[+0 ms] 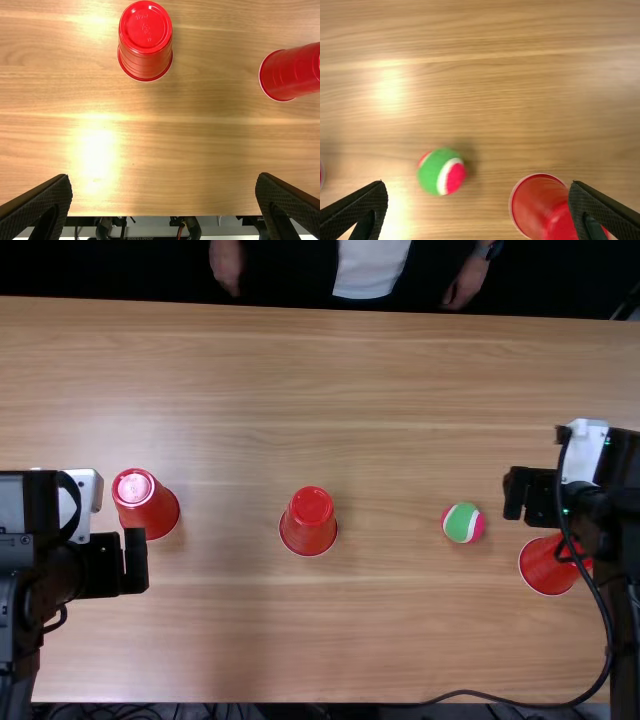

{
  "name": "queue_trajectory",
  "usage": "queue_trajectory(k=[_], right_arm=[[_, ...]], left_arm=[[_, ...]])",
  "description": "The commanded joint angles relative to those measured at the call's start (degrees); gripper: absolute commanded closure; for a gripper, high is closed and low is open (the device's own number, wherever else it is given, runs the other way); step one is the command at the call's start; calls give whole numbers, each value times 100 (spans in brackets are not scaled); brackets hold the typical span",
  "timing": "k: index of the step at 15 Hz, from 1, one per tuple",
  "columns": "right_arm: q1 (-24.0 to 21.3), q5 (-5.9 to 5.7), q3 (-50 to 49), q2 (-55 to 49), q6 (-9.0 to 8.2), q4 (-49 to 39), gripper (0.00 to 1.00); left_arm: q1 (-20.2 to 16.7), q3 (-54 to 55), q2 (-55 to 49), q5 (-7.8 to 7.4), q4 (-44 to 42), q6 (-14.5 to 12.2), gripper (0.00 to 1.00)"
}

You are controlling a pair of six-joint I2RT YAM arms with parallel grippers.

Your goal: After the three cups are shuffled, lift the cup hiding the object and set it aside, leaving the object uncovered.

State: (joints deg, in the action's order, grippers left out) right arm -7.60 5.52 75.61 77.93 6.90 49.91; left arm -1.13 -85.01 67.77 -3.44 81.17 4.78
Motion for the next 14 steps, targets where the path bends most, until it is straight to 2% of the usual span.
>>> queue_trajectory(k=[1,3,6,11,14], right_arm=[[373,39,173,-155,-247,25,0],[935,39,164,-173,-436,25,0],[1304,39,111,-428,-489,225,0],[1304,39,-187,-1298,-500,573,0],[1304,28,-987,-2467,-531,478,0]], left_arm=[[7,90,-194,-25,5,39,0],[-2,169,-255,-25,-6,39,0],[-10,169,-326,-35,5,39,0],[-2,231,-800,-67,-17,50,0],[-19,1004,-1582,-57,-164,50,0]])
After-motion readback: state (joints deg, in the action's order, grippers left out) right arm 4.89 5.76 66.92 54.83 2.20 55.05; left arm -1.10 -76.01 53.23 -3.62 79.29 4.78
